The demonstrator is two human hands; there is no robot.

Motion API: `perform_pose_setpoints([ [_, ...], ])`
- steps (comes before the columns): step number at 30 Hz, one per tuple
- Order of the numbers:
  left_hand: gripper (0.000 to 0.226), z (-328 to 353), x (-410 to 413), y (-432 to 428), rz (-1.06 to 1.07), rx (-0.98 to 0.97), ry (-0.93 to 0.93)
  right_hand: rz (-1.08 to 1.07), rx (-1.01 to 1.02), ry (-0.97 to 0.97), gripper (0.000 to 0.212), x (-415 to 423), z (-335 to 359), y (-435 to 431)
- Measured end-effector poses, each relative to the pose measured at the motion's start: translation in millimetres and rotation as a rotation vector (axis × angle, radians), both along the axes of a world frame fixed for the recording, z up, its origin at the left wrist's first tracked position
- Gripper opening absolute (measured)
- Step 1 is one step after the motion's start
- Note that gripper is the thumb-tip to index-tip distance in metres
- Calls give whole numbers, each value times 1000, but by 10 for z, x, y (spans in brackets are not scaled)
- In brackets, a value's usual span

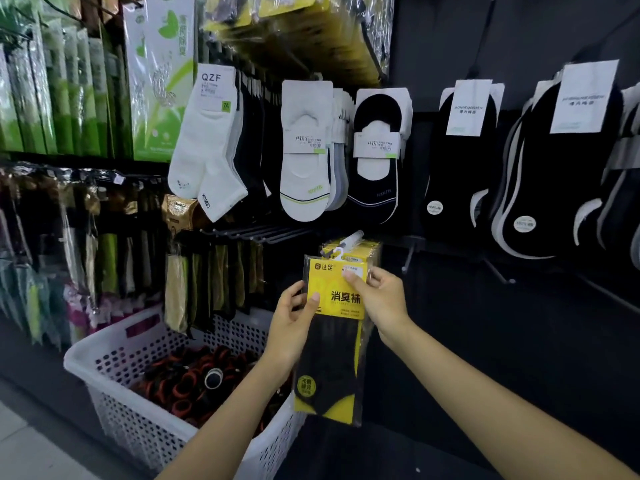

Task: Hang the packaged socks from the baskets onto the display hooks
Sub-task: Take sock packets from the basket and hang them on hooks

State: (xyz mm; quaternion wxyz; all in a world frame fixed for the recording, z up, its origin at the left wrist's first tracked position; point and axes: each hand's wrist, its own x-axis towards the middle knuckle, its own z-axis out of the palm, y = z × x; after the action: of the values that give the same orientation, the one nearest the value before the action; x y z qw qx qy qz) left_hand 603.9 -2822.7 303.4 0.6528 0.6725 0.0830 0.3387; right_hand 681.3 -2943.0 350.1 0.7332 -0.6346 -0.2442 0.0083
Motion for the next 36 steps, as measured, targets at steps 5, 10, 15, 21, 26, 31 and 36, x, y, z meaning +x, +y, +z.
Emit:
perform_pose_setpoints([
  [5,49,-66,308,156,52,47,24,-81,-22,19,6,268,-40,259],
  [10,50,-124,686,298,55,76,47,-172,-58,42,16,555,-177,346],
  [15,48,-243,943,383,78,147,50,-169,-91,5,17,725,-350,303],
  [21,52,-549,749,301,69,215,138,-122,-205,152,23,659,-755,-140],
  [26,50,-1005,12,49,-34,341,284,-150,-448,212,45,118,-1280,-839],
  [31,54,-1619,-781,-406,-258,613,507,-71,-690,295,36,-656,-2049,-1548],
  [36,53,-2482,-1421,-853,-498,827,794,46,-1052,360,38,-1390,-3162,-2196],
])
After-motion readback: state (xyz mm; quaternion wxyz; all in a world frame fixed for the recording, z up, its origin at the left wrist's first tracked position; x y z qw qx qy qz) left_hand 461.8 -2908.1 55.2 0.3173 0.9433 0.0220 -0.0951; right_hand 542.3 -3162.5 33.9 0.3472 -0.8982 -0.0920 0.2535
